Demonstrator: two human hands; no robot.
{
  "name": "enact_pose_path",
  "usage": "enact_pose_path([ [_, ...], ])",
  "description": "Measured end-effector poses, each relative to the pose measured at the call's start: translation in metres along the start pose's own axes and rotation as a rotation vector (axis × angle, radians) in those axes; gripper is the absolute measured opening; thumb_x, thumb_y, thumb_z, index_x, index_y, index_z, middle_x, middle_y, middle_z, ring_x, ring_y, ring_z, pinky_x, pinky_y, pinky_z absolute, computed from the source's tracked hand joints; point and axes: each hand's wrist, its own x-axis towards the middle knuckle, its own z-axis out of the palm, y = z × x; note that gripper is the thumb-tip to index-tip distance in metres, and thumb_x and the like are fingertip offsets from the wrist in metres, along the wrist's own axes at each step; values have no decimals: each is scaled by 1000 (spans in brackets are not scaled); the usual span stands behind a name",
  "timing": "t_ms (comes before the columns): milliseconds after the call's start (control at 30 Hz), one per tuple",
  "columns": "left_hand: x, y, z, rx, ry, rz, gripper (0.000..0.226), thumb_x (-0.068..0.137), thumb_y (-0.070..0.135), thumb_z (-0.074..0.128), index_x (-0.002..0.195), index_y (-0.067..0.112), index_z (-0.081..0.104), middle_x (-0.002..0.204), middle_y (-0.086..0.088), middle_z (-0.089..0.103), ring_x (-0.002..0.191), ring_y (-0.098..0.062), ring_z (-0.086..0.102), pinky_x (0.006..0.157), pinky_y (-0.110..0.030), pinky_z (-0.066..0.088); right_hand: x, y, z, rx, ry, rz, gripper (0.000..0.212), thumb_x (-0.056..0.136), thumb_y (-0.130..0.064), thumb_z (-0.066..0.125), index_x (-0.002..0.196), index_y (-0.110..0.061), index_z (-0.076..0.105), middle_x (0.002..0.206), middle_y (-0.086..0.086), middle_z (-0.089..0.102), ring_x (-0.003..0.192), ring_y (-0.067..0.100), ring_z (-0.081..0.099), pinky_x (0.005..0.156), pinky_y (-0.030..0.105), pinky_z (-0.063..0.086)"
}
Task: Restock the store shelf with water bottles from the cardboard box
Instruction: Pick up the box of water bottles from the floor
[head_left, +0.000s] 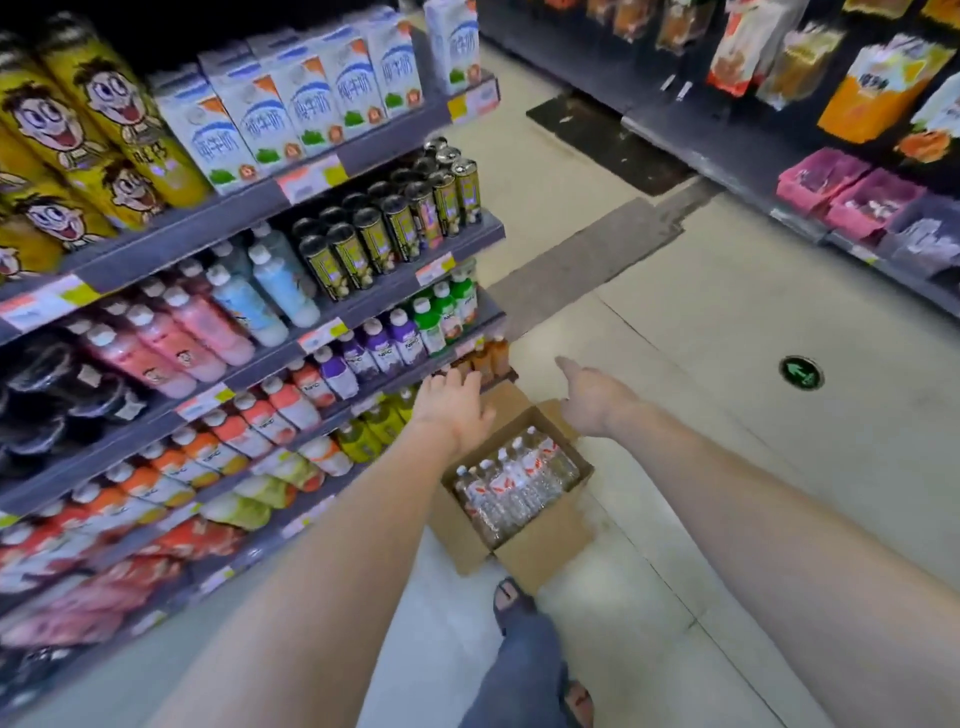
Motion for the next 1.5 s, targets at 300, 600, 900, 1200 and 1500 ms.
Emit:
enact_pose_path([
  [300, 71, -31, 69, -171, -66, -236, 63, 105, 46, 42, 158, 16, 30, 158, -19, 37, 142, -41, 42, 120, -47, 31, 106, 13, 34, 21, -105, -16, 67, 101, -23, 49, 162, -17, 21, 140, 21, 58, 123, 39, 58, 94, 39, 50],
  [600, 130, -48, 170, -341, -246, -426, 66, 106, 51, 37, 160, 13, 27, 164, -24, 31, 146, -42, 38, 121, -47, 25, 220, 25, 105, 23, -323, 23, 74, 101, -28, 54, 163, -24, 15, 143, 22, 55, 124, 41, 57, 94, 38, 47],
  [900, 227, -55, 321, -610, -178, -696, 69, 107, 50, 44, 165, 20, 23, 161, -17, 39, 144, -44, 41, 118, -49, 31, 383, 77, 233, -8, -367, 9, 69, 101, -29, 54, 160, -30, 18, 136, 20, 59, 100, 36, 64, 78, 35, 46],
  [1200, 302, -57, 532, -695, -267, -942, 78, 103, 56, 43, 166, 37, 3, 161, -17, 29, 140, -48, 42, 116, -55, 35, 521, 182, 395, -54, -236, 70, 75, 99, -22, 58, 160, -35, 17, 142, 10, 52, 103, 30, 64, 78, 30, 48],
  [1500, 351, -72, 659, -597, -106, -972, 111, 99, 33, 65, 162, 34, -26, 177, -5, -2, 135, -46, 54, 105, -62, 49, 601, 233, 469, -58, -118, 89, 103, 101, -33, 62, 158, -38, -23, 113, 19, 61, 65, 21, 42, 62, 31, 35],
])
